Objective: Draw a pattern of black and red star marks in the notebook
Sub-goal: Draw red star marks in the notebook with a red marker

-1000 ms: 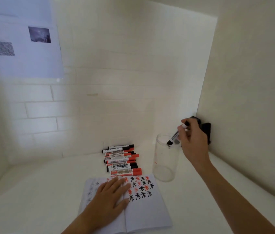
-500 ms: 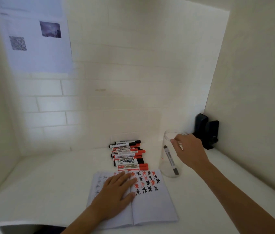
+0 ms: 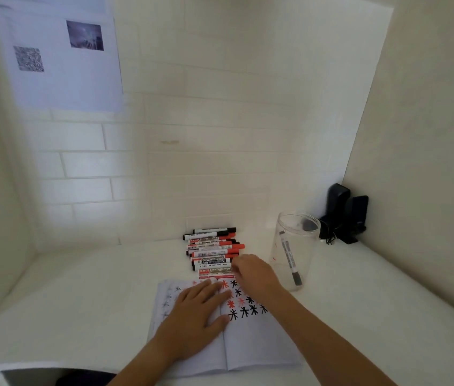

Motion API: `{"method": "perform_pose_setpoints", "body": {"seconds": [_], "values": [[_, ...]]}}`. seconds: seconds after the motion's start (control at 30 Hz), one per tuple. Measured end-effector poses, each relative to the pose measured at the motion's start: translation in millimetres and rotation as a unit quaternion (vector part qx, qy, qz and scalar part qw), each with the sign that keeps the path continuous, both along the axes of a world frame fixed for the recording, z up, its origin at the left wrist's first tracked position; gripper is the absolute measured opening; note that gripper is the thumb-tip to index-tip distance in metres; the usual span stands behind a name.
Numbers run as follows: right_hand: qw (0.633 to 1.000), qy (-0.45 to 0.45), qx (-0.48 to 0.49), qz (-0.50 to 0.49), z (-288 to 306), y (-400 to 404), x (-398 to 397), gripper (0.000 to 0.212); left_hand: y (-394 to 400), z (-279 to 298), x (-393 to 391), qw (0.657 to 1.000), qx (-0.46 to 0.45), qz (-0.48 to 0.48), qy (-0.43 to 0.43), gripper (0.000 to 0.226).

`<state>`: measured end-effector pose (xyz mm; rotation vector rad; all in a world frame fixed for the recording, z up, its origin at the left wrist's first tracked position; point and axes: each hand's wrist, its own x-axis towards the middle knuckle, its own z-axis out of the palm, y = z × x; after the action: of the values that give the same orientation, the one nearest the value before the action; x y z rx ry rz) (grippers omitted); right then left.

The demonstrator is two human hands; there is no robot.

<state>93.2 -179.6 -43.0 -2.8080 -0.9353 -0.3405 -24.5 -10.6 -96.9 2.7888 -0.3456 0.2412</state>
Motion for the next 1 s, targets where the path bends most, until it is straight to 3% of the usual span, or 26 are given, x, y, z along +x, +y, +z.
{"method": "perform_pose_setpoints", "body": {"seconds": [0.23, 0.43, 0.57, 0.73, 0.87, 0.97, 1.0], "values": [[0.999, -0.006, -0.034, 0.009, -16, 2, 13, 0.026, 2, -2, 2, 1.000, 0.018, 0.002, -0.007, 0.058], [0.990, -0.035, 0.138, -0.010, -13, -6, -5, 0.014, 1, -3, 3, 1.000, 0.002, -0.003, -0.007, 0.057], [0.922, 0.174, 0.346, -0.007, -13, -6, -41, 0.005, 0, -2, 1, 0.999, -0.042, -0.005, -0.027, 0.054], [0.843, 0.315, 0.436, 0.024, -30, -7, -67, 0.011, 2, 4, 1, 0.981, -0.181, -0.023, -0.073, 0.032], [0.815, 0.340, 0.468, 0.040, -28, -11, -79, 0.012, 5, -2, 0, 0.978, -0.168, -0.026, -0.117, 0.021], [0.780, 0.301, 0.549, 0.002, -20, -21, -79, 0.014, 4, -2, -3, 0.979, -0.148, -0.010, -0.138, 0.033], [0.784, 0.276, 0.555, -0.003, -17, -26, -76, 0.011, 4, -1, -4, 0.980, -0.138, -0.005, -0.141, 0.040]]}}
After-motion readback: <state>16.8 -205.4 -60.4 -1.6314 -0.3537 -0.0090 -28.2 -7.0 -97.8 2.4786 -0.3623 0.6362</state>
